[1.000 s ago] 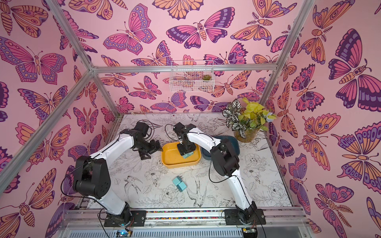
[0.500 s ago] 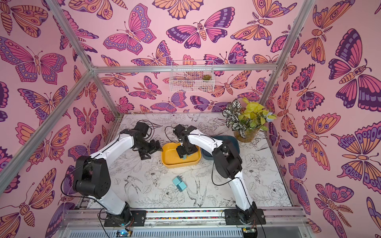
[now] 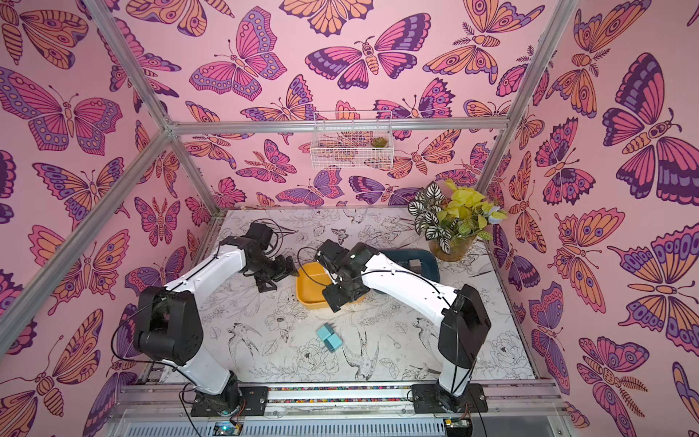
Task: Place the plugs by color into the storage box
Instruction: Place the plug in the storage box, then adjust the plug at the center of the board.
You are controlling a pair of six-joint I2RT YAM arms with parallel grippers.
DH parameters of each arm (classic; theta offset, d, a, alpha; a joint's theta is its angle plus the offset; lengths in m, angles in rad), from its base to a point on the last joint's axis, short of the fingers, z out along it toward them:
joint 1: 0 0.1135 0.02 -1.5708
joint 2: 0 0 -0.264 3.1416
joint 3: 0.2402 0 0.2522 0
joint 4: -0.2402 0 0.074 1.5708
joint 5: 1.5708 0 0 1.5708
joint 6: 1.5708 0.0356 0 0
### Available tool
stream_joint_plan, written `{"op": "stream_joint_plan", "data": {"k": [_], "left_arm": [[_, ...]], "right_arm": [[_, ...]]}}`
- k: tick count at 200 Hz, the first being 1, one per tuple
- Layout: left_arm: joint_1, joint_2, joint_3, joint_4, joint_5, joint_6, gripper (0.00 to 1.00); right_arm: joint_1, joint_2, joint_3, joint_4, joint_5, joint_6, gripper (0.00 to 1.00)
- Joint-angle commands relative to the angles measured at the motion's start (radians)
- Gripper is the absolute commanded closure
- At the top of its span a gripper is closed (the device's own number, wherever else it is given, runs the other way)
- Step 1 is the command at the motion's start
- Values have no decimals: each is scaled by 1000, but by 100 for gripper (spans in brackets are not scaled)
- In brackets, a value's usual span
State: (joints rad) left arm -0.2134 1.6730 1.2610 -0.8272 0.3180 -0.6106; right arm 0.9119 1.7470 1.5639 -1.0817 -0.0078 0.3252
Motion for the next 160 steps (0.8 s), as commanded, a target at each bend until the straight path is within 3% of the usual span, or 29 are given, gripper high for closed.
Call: {"op": "stream_joint_plan", "data": {"k": [1, 41, 117, 160], "left_arm": [[5, 11, 5, 8, 10, -3, 8], [2, 7, -16, 16, 16, -10, 8], [-5, -13, -43, 17, 14, -15, 8], [-6, -22, -59, 21, 15, -20, 8]], "right_arm": [[6, -23, -110, -10, -32, 49, 24], [42, 1, -173, 33, -107, 0, 29], [111, 189, -65, 27, -123, -76, 30], [111, 275, 11, 27, -101, -77, 42]]}}
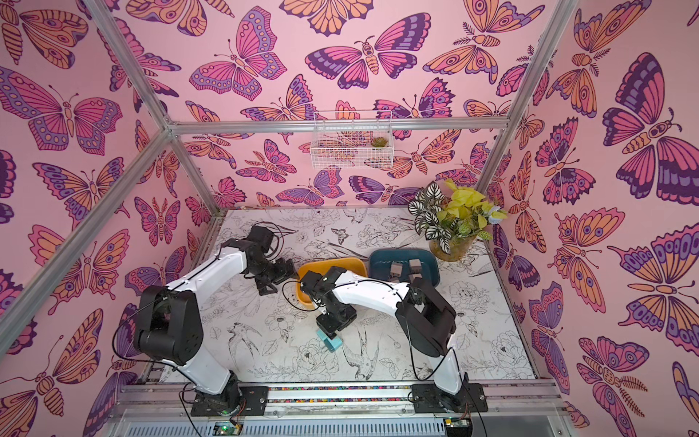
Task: Place the plugs by color into the storage box
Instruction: Adjust the plug at the center of the board.
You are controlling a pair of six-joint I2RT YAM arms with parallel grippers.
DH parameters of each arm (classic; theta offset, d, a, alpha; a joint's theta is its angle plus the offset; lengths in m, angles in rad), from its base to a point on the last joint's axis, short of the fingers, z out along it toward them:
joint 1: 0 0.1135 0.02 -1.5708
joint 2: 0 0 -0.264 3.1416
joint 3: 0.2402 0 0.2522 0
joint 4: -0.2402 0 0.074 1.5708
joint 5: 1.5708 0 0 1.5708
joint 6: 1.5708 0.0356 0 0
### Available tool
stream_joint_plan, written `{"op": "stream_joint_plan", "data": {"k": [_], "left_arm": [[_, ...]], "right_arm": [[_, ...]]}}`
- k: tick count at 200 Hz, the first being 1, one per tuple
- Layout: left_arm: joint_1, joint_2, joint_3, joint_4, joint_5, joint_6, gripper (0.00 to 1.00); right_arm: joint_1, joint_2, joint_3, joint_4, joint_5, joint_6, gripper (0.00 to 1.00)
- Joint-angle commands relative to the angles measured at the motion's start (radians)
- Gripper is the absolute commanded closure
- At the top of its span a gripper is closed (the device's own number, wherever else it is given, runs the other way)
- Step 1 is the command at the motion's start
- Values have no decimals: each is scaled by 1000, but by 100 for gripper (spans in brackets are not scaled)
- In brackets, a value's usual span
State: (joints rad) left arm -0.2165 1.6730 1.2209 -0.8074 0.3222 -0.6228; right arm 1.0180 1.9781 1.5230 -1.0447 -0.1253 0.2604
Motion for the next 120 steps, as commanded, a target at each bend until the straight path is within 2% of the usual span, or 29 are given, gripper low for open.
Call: {"op": "stream_joint_plan", "data": {"k": [1, 45, 120], "left_arm": [[-3, -22, -19, 2, 11, -8, 8], [-3, -25, -23, 4, 9, -12, 8], [-6, -8, -17, 20, 11, -23, 9]], "right_arm": [[5, 46, 54, -10, 17, -12, 42], [5, 87, 76, -18, 37, -10, 45], [5, 47, -29, -20, 97, -12, 46]]}}
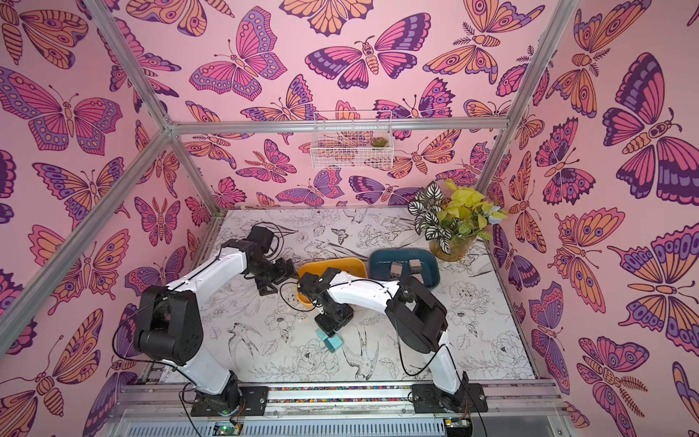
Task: Place the plugs by color into the storage box
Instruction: Adjust the plug at the center of the board, then pick up the plug from the center of the board.
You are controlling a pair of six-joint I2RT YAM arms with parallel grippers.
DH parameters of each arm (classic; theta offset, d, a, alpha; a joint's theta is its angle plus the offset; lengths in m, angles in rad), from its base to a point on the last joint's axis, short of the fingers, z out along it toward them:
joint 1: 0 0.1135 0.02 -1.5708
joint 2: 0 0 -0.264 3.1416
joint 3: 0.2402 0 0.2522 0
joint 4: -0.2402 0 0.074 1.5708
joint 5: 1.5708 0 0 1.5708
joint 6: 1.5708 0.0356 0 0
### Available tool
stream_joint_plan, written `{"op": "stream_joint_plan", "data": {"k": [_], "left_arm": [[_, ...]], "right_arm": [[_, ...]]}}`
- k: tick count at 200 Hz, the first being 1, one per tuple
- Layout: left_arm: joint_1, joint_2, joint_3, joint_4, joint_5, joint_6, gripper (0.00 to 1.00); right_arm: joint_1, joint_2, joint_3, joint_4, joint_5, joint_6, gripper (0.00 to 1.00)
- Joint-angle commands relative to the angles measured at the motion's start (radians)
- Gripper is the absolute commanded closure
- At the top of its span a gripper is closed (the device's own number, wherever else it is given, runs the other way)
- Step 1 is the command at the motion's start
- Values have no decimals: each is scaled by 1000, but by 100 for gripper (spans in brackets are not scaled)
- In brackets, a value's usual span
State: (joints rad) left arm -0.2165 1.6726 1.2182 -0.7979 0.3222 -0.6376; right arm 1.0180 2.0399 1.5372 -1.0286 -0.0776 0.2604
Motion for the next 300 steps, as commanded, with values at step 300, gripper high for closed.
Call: {"op": "stream_joint_plan", "data": {"k": [300], "left_arm": [[35, -35, -15, 6, 53, -20, 9]], "right_arm": [[67, -177, -199, 25, -4, -184, 19]]}}
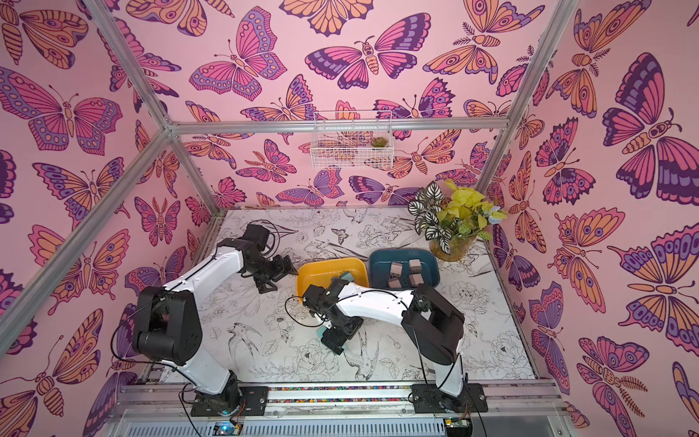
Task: Place the plugs by color into the storage box
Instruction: Pick up the plug from the center of the board.
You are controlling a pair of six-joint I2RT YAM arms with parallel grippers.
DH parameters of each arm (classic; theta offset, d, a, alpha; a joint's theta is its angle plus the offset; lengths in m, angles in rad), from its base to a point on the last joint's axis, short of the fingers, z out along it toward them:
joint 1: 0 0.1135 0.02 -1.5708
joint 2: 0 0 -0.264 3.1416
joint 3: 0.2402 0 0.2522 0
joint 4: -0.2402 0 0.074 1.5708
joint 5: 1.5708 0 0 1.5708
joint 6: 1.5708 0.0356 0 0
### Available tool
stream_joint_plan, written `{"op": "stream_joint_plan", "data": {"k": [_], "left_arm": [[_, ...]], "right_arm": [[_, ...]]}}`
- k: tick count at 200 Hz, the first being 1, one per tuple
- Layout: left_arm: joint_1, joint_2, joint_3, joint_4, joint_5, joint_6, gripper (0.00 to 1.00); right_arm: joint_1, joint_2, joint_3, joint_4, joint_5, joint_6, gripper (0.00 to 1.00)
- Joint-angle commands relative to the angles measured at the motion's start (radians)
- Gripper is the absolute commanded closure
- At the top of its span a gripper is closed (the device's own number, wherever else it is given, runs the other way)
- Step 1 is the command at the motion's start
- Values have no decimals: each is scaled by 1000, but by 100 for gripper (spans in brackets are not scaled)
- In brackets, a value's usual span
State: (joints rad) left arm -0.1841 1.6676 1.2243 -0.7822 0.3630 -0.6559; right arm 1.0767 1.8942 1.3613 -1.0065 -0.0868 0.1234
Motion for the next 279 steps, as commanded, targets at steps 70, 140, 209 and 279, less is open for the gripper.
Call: {"op": "stream_joint_plan", "data": {"k": [70, 140, 209, 279], "left_arm": [[2, -19, -16, -10, 15, -15, 9], [-2, -12, -9, -10, 17, -17, 9], [-6, -17, -10, -10, 10, -14, 9], [-6, -5, 1, -8, 11, -13, 9]], "right_arm": [[11, 23, -21, 68, 31, -44, 19], [10, 58, 1, 118, 59, -33, 29], [2, 62, -5, 147, 23, 8, 46], [1, -11, -82, 112, 5, -19, 61]]}}
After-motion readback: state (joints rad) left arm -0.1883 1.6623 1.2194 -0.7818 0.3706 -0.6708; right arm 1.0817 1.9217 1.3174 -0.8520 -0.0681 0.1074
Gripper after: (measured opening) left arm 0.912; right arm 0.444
